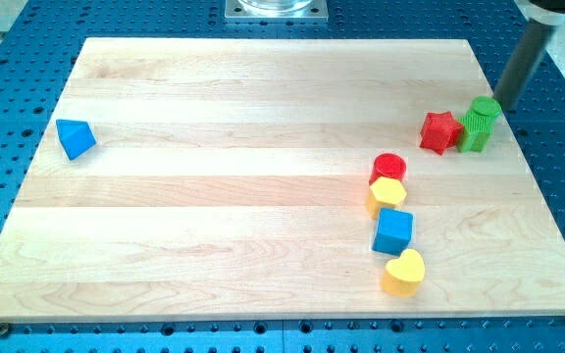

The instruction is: Place your arm in between the yellow heart and blue cube

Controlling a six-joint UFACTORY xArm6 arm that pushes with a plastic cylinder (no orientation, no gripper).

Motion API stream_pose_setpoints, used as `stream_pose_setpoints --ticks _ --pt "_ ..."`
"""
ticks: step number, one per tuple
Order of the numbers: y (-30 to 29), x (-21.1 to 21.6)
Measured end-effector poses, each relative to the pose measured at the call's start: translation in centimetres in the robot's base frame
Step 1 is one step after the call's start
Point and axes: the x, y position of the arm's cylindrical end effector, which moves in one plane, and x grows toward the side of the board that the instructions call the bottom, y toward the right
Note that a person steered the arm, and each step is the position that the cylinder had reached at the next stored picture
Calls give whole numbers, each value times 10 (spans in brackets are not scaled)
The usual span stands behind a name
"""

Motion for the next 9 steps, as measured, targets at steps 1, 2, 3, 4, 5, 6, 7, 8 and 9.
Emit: stream_pose_setpoints --ticks 1,2,3,4,5,6,7,8,9 --pt "-31 14" --pt "-67 14" --pt "-18 75" --pt "-5 176" --pt "-125 261" --pt "-158 271" --pt "-207 255" --pt "-227 232" --pt "-214 201"
